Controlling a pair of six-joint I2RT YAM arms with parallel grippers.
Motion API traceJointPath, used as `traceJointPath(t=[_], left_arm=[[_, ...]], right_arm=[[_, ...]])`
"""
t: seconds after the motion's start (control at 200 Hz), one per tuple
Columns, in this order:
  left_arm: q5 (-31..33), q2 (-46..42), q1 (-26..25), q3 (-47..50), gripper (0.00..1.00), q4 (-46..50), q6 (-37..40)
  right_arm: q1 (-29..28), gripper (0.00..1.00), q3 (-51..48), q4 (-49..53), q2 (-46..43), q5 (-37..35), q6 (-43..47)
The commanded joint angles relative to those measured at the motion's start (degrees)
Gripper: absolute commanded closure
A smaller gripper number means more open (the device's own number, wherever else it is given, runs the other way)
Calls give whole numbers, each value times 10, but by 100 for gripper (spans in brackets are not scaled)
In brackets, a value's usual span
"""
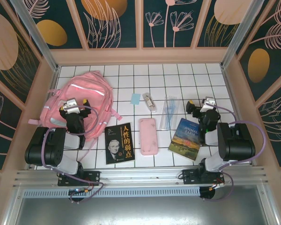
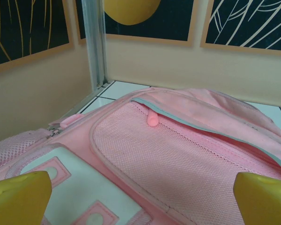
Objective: Pack the student bag
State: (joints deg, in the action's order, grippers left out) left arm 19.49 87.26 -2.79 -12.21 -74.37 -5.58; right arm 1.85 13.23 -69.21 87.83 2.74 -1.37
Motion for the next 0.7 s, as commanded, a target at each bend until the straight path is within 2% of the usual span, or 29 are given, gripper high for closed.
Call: traceJointPath(t=[0.0,0.69], left_arm=[[-7,-1,-2,-1,1,-12,2],[-20,-3,3,-2,1,-7,0]], right_arm=[[5,1,8,-10,3,3,8],[9,1,9,-9,3,9,6]])
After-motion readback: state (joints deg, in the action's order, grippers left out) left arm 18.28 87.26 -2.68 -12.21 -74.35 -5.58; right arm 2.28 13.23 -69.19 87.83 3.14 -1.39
